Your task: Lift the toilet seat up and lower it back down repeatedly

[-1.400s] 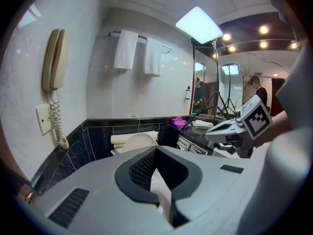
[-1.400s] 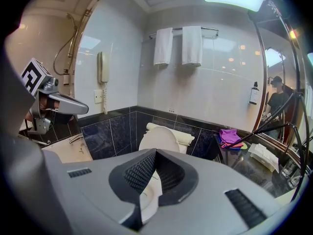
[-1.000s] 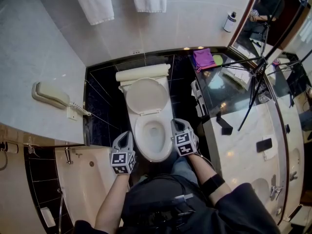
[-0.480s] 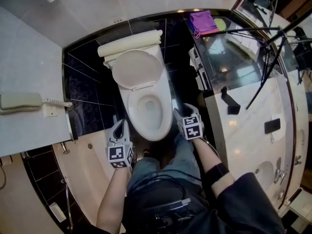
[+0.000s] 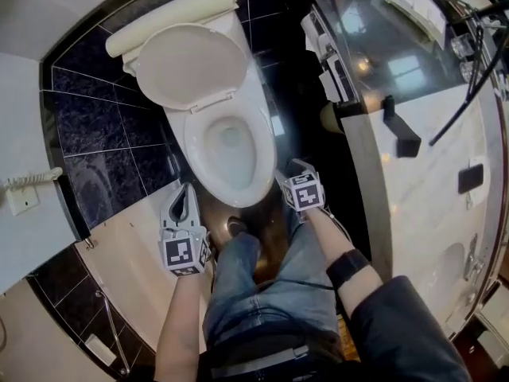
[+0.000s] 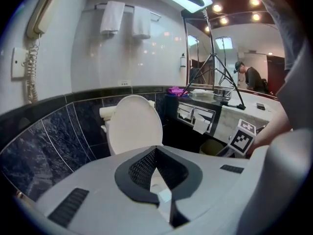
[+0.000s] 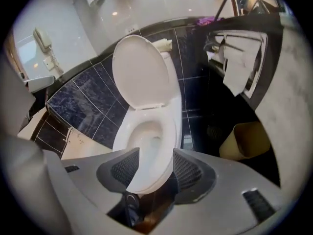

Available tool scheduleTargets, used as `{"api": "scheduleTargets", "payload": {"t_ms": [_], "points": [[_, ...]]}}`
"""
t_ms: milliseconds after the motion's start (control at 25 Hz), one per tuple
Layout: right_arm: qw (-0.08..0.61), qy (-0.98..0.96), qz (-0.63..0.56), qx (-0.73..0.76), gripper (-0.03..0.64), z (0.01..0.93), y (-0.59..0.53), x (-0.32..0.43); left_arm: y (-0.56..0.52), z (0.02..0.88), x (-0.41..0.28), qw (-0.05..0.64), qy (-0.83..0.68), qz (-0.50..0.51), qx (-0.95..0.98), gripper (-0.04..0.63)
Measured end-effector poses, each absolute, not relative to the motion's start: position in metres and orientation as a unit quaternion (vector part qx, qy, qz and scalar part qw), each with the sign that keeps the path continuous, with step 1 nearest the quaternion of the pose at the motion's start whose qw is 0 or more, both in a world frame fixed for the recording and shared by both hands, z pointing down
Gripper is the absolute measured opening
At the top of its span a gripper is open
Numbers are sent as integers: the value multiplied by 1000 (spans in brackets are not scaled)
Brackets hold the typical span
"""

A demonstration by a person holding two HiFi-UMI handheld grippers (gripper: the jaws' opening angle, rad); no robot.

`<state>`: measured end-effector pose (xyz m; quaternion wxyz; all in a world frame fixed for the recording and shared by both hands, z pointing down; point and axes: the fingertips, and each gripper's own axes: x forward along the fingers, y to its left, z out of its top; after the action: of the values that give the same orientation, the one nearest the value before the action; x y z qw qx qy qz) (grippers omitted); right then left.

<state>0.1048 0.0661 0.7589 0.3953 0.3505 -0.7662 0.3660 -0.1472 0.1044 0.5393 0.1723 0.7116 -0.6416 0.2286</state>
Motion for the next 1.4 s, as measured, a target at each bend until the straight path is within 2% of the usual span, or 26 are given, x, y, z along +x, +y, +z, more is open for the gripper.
{"api": "scheduleTargets", "payload": {"t_ms": [240,520,680,1040,1400], "points": [[378,-732,447,348,238,850,99,103,119,606,-136,188,-633,238,712,0],[306,-697,542,357,235,908,113,98,135,640,-139,193,-629,251,710,0],[261,-688,571,364,232,924,102,90,136,652,-142,203,-633,257,701,0],[181,-668,629,355,155,947,96,81,148,679,-135,218,-625,266,701,0],[156,-654,652,350,130,944,96,81,160,694,-139,238,-624,271,693,0]]}}
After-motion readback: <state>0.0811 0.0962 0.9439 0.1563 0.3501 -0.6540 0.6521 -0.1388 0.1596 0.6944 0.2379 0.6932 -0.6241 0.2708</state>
